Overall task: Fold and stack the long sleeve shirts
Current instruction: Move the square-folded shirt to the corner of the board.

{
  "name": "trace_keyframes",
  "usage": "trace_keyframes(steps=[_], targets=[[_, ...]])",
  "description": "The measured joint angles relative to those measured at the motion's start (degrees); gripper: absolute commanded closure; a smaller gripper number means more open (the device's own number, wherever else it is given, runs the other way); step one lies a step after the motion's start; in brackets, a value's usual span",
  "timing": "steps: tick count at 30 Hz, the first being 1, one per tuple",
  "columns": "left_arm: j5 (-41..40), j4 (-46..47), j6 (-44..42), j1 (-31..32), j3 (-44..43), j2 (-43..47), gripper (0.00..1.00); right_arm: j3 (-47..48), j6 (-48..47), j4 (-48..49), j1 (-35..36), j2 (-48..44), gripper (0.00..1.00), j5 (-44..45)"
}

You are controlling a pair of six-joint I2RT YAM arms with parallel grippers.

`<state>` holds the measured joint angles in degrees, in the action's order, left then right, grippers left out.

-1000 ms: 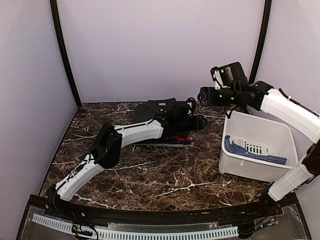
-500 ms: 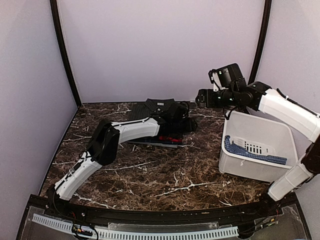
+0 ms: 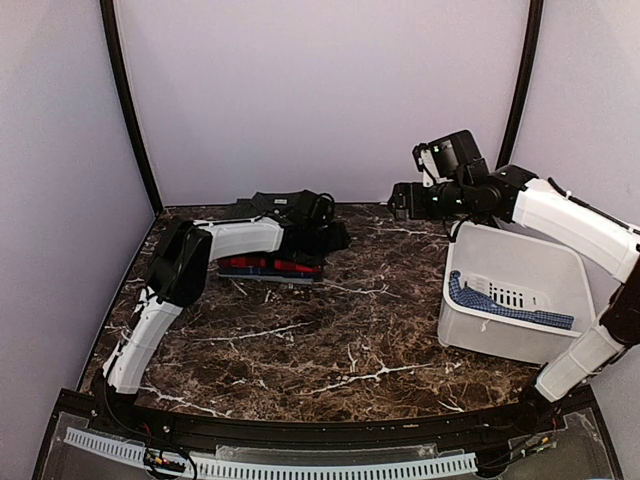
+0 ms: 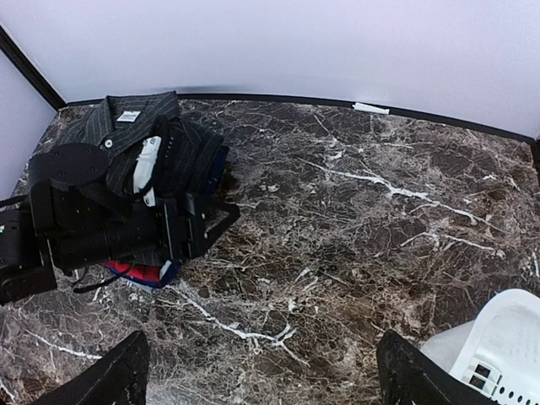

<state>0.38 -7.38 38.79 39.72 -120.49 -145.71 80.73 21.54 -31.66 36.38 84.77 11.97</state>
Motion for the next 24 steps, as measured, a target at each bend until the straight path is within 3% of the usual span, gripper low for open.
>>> trace_keyframes(steps=[16, 24], targets=[[3.4, 4.3, -3.1, -13.7, 18.3, 10.6, 0.33, -0.2, 0.0, 0.3, 0.0, 1.2, 0.09, -0.5], [6.1, 5.6, -6.1, -19.4, 23.2, 13.4, 0.34, -0.2, -0.1, 0.4, 0.0, 2.2, 0.08, -0.8]])
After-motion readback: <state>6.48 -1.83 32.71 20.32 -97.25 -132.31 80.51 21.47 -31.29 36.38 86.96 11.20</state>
